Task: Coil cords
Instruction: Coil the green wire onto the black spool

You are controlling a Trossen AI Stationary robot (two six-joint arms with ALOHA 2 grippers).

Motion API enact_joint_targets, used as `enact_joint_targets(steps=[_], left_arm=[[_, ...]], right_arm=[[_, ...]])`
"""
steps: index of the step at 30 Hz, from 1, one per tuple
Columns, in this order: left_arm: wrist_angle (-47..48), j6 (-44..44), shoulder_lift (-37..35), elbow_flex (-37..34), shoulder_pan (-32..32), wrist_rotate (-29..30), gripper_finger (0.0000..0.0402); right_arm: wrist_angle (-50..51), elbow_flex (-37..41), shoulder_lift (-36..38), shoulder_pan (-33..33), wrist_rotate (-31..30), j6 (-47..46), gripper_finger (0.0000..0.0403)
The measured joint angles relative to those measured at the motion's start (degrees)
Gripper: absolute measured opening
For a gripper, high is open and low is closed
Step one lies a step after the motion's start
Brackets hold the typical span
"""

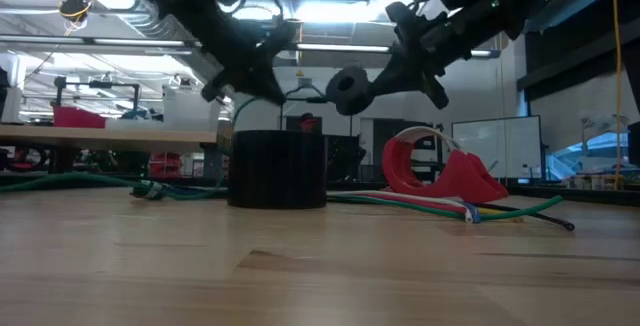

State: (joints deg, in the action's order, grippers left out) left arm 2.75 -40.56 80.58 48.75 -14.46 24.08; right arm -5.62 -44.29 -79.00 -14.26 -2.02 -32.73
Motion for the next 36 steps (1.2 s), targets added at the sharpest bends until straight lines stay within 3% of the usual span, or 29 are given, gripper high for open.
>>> enact_joint_targets(steps=[12,18,22,30,36], left_arm=[[-1.39,-7.16,1.79,2.74,0.52,-0.6,0.0],[-10.91,-10.03,7.0,2.76,0.81,-4.32,0.0],[-17.99,-10.07,9.94,2.9,0.81,-7.3,0.0],[-18.3,-6.76,11.93,8.49,2.89,-8.53,0.0],[-18.28,-3.55,14.32,12.65,5.41,-8.54,0.0]], right_arm=[[2.4,0.0,-0.02,0.04,-7.62,0.06,0.0003],[2.51,0.0,-0.03,0.04,-8.96,0.07,0.0003],[2.95,0.0,-0.04,0.04,-9.57,0.07,0.0003],[4.06,0.0,-0.09,-0.04,-14.86,0.07,0.0003],[-0.23,0.0,-0.09,-0.04,-15.47,-0.07,0.0003]])
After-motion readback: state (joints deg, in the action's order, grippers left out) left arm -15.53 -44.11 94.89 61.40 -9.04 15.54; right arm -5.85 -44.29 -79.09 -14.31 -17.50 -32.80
